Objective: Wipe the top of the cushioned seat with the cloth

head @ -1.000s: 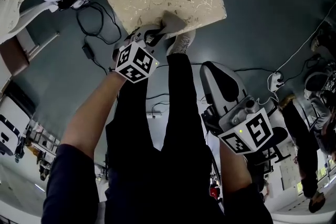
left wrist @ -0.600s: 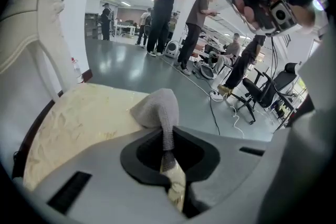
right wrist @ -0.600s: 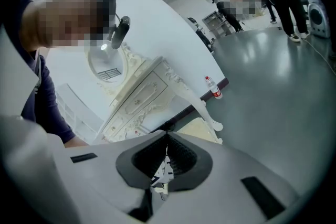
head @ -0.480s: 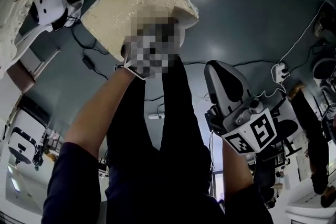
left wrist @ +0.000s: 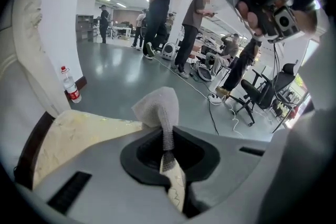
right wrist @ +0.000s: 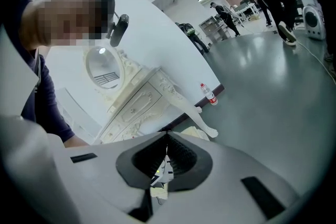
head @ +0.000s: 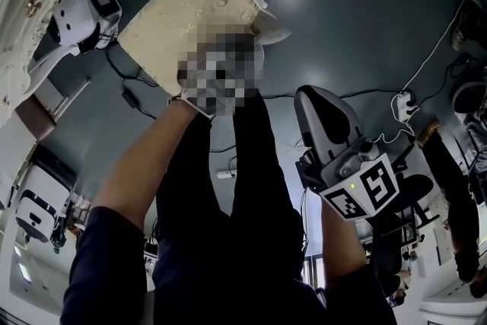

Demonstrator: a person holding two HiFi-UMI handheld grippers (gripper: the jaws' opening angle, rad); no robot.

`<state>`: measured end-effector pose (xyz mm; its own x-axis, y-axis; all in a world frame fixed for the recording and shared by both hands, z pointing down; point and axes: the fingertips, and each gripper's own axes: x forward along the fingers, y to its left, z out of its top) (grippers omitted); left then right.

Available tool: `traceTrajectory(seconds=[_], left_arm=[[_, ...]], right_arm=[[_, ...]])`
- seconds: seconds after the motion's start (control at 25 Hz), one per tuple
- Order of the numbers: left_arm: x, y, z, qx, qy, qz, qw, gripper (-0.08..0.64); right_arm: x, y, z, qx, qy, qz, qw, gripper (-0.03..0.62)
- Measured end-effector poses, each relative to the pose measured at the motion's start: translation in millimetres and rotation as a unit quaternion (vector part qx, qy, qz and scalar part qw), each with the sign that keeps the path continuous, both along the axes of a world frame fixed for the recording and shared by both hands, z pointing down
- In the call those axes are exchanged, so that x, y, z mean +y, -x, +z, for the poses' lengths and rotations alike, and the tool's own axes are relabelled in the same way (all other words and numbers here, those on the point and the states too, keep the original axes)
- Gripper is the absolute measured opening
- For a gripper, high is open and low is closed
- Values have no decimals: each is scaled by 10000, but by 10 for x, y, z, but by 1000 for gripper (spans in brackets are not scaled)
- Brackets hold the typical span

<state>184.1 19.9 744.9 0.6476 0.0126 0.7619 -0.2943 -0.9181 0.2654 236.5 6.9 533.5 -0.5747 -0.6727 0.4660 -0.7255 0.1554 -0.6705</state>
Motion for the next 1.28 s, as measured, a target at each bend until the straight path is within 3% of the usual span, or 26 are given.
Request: traceTrajectory(seconds=[0.24,0.48,0.76,0.96,1.28], left_arm=[[-204,222,-575,262,-219,-425,9985,25],[-418,560,-1423,634,-583,-959,9917,25],[-589,1003,-2557,1071,-1129,-1451,9771,25],[-579,1278,-3436,1349,-1555,-1505,9669,25],[-504,1619,-4657,1822,-2204,-1676,9435,25]], right_arm=[[-178,222,-410,66,-387,-217,9990,23],[-244,585,-939,184,-746,-420,9962,23],[-258,1081,-1661,324,-1272,-580,9896,23],[-202,1391,-2212,422,-1541,-719,9845,23],[-87,1692,-2953,678,-2033,-911,9725,23]])
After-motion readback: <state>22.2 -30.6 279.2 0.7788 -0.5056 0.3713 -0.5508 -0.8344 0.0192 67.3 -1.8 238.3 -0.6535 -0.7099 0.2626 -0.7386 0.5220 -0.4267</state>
